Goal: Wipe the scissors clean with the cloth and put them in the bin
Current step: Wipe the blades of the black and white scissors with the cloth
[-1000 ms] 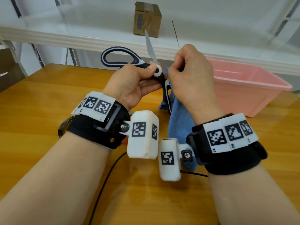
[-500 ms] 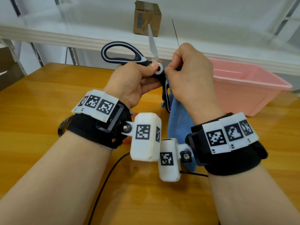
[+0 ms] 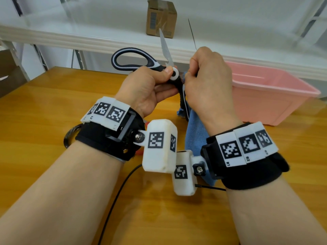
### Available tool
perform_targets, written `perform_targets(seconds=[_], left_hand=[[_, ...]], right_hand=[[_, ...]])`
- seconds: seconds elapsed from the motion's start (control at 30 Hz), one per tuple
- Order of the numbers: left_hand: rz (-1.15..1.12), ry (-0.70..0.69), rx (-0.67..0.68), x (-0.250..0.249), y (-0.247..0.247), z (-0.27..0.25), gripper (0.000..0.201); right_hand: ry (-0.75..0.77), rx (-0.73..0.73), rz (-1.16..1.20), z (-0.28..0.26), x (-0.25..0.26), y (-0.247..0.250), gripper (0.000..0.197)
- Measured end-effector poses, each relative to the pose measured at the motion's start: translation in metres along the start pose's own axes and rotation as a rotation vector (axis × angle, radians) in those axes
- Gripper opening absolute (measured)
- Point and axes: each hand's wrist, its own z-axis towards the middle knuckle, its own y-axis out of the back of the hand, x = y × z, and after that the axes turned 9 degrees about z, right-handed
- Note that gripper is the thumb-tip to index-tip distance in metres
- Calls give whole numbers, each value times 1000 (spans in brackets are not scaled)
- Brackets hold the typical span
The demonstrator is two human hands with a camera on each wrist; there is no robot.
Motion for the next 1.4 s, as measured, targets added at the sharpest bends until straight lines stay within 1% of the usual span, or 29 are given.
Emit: perform_targets(seconds=[0.07,0.13,0.2,0.3,0.4,0.5,0.63,0.73,0.83,0.97,1.17,1.3,1.4], left_hand=[[0,7,6,0,0,0,13],[-16,23,15,-2,2,0,11],[-56,39,21,-6,4,1,11],[-134,57,38,-10,7,0,11],[-163,75,21,-11,10,1,13],[-147,61,14,-12,11,1,13],[-80,0,21,-8,6,0,10],[-41,-19,29,-5,4,0,14],[-12,-20,41,-3,1,0,21],[-2,-24,35,-4,-1,-1,15],[8,-37,33,-5,1,-2,20],[23,-8,25,-3,-1,-1,22],[3,-4,28,-4,0,-1,19]], right_hand=[[5,3,-7,0,0,0,23],[3,-6,34,2,0,3,21],[-9,-66,129,6,2,9,22],[-8,-150,195,7,4,17,32],[-7,-180,246,6,5,22,21],[-7,-170,256,5,6,19,17],[15,-82,177,1,8,3,13],[38,-42,136,-1,8,-1,15],[31,-67,105,-1,4,0,17],[22,-104,74,1,1,4,13],[14,-48,90,1,4,1,14],[-36,-84,59,4,-7,6,18],[-30,-75,60,4,-4,7,17]])
